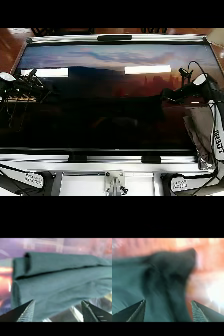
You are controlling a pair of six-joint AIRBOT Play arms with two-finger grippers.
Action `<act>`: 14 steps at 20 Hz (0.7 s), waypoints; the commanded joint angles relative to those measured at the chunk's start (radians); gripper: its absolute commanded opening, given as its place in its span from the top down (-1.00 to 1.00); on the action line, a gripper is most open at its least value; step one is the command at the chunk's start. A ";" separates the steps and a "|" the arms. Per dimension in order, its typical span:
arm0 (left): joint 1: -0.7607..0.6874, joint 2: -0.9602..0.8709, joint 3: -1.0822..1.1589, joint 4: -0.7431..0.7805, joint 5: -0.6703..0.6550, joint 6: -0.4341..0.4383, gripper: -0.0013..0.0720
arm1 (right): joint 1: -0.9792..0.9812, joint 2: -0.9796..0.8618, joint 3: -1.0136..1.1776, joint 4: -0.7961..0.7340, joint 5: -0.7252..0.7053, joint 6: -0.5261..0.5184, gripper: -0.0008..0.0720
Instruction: Fold the shirts.
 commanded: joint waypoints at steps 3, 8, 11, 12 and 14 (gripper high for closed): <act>-0.006 0.037 0.044 -0.008 -0.093 0.007 -0.85 | -0.037 -0.056 0.001 0.113 0.132 -0.045 -0.89; -0.009 0.050 0.044 -0.008 -0.111 0.008 -0.85 | 0.007 -0.125 0.001 0.109 0.099 -0.025 -0.89; -0.009 0.050 0.044 -0.008 -0.111 0.008 -0.85 | 0.018 -0.156 0.001 0.095 0.080 0.040 -0.89; -0.009 0.050 0.044 -0.009 -0.111 0.008 -0.85 | 0.030 -0.166 0.001 0.103 0.080 0.041 -0.89; -0.010 0.050 0.044 -0.009 -0.111 0.007 -0.85 | 0.060 -0.181 0.001 0.104 0.082 0.040 -0.88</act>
